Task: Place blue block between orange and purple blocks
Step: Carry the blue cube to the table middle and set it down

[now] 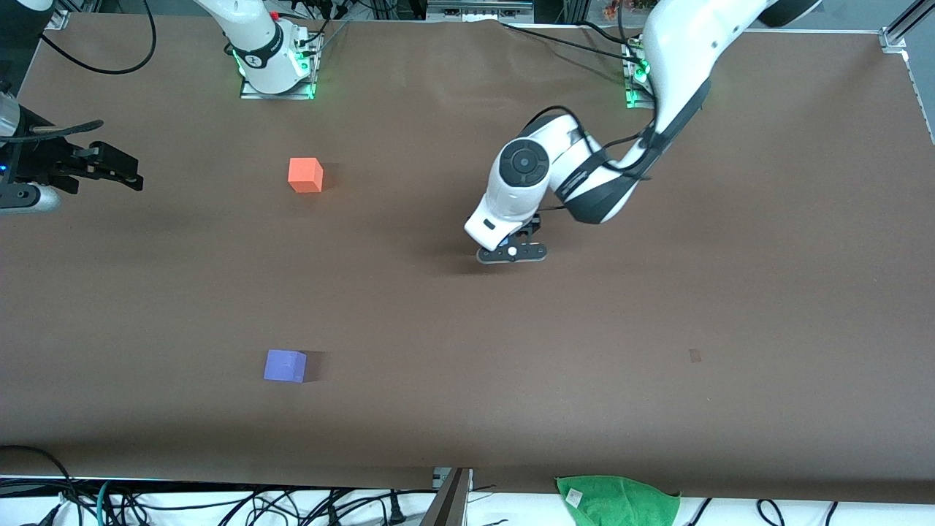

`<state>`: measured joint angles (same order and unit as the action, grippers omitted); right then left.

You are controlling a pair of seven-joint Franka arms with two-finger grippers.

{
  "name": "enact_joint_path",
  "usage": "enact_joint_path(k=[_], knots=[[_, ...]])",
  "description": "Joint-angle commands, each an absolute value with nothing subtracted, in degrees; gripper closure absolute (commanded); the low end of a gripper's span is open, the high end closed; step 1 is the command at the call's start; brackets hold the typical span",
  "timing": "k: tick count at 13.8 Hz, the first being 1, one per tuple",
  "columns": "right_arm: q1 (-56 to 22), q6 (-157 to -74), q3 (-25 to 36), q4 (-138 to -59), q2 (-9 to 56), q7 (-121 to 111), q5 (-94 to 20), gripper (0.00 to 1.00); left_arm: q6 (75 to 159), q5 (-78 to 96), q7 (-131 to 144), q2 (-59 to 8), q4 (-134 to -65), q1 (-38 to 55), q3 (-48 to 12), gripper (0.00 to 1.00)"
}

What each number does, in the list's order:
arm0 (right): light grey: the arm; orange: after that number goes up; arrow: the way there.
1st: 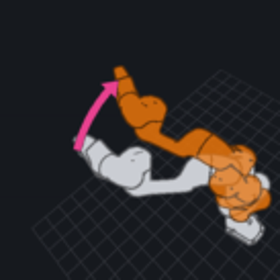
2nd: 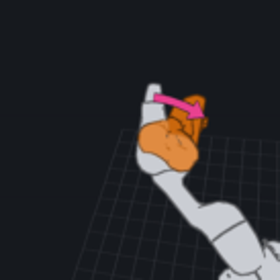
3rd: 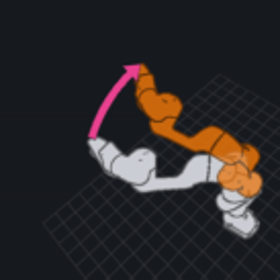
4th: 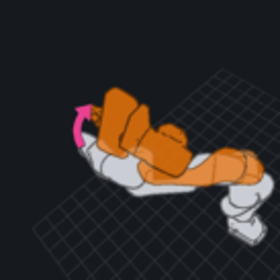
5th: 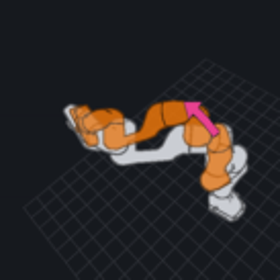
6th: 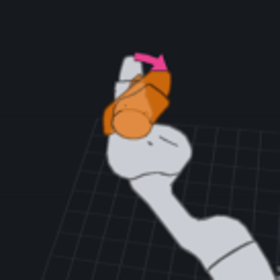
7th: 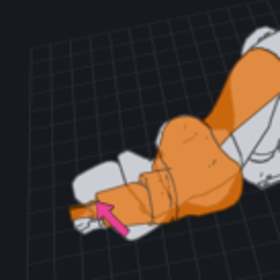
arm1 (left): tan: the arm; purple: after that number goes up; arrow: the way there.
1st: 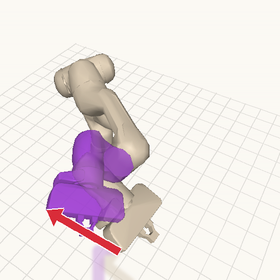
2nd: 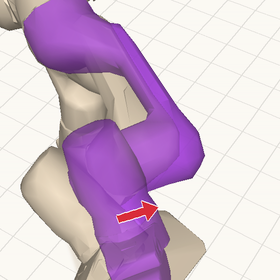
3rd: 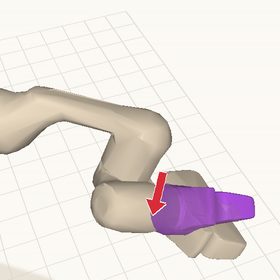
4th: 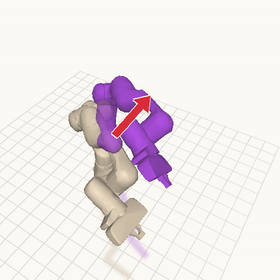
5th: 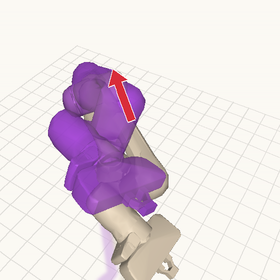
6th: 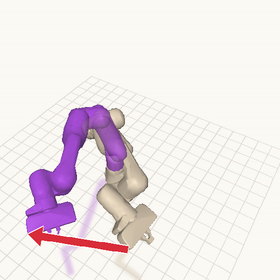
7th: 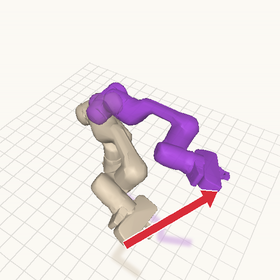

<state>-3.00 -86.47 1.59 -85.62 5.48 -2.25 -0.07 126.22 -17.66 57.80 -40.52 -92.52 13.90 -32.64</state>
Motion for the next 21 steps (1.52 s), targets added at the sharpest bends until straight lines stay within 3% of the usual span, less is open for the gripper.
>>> enact_joint_path(k=[1,6,7,8,9,12,21], knots=[[-2.46,-86.66,1.23,-85.34,5.71,-2.81,0.09,0.0,128.67,-22.05,62.83,-43.5,-91.14,20.8,-27.18,0.73],[-2.55,-86.75,1.14,-85.25,5.98,-2.81,0.09,0.0,135.0,-22.32,66.09,-46.58,-91.05,25.49,-22.5,0.68],[-2.55,-86.75,1.14,-85.25,6.06,-2.73,0.09,0.0,135.0,-22.32,66.09,-46.5,-91.05,25.4,-22.5,0.53],[-2.64,-86.75,1.14,-85.25,5.98,-2.72,0.09,0.0,135.0,-22.24,66.09,-46.41,-91.05,25.14,-22.59,0.2],[-2.9,-86.75,1.14,-85.17,5.98,-2.72,0.09,0.0,135.0,-22.15,66.09,-46.32,-91.05,24.96,-22.59,0.0],[-3.16,-86.84,1.14,-85.25,6.59,-2.72,0.09,0.0,133.69,-21.62,65.74,-44.14,-91.14,24.52,-22.94,0.0],[-6.49,-88.77,0.7,-85.34,12.39,-1.68,0.0,0.0,108.76,-14.42,61.02,-23.4,-90.79,16.71,-28.83,0.0]])
